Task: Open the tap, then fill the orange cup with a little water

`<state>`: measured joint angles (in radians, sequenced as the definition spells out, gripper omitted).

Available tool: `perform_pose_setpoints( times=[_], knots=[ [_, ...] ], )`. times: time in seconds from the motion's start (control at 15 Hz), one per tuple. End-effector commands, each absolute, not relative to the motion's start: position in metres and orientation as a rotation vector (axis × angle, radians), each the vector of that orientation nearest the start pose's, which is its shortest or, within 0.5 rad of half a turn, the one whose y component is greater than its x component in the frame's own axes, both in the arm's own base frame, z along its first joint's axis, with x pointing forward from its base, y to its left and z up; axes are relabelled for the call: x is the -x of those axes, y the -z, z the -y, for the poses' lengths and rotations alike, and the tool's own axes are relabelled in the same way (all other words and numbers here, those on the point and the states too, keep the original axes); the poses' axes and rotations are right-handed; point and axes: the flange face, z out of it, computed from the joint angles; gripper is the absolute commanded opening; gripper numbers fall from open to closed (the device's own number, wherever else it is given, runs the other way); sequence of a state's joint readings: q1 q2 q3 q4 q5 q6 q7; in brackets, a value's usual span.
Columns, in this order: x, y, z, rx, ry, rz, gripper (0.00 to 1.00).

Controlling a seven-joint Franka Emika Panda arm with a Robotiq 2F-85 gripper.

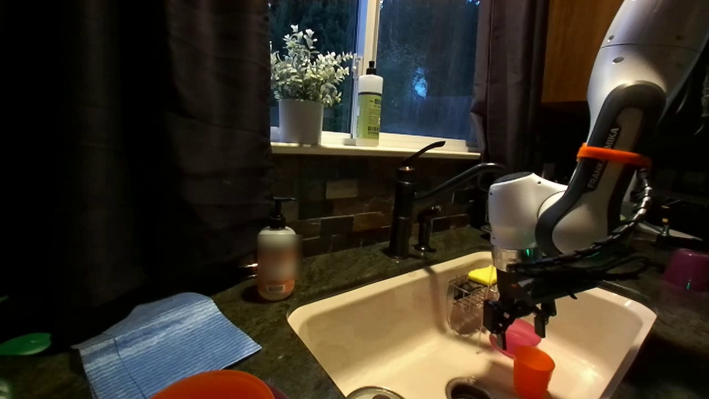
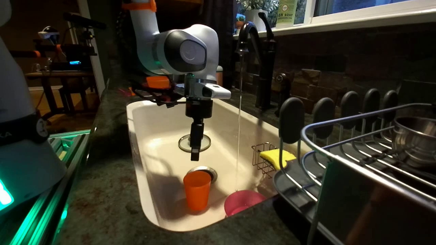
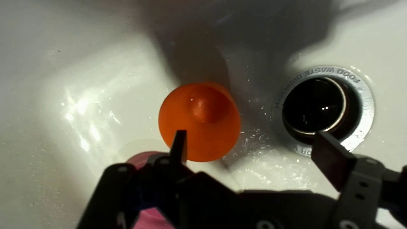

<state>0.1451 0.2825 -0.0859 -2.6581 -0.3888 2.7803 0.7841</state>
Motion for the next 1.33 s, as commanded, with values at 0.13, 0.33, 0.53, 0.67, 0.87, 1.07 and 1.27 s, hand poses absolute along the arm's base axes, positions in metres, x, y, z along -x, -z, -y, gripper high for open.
perform_pose_setpoints(
  times=[0.13,0.33,0.53,0.67,0.87,1.07,1.27],
  knots=[
    [-0.397,-0.124,-0.026,3.236,-0.206,-0.584,1.0],
    [-0.406,-0.12,-0.02,3.211,-0.223,-0.561,1.0],
    [-0.416,-0.114,-0.018,3.198,-0.248,-0.513,1.0],
    [-0.422,-0.109,-0.021,3.18,-0.281,-0.46,1.0],
    [-0.429,-0.101,-0.027,3.15,-0.352,-0.395,1.0],
    [-0.431,-0.093,-0.031,3.113,-0.477,-0.503,1.0],
    [-0.428,-0.09,-0.044,3.047,-0.58,-0.641,1.0]
  ],
)
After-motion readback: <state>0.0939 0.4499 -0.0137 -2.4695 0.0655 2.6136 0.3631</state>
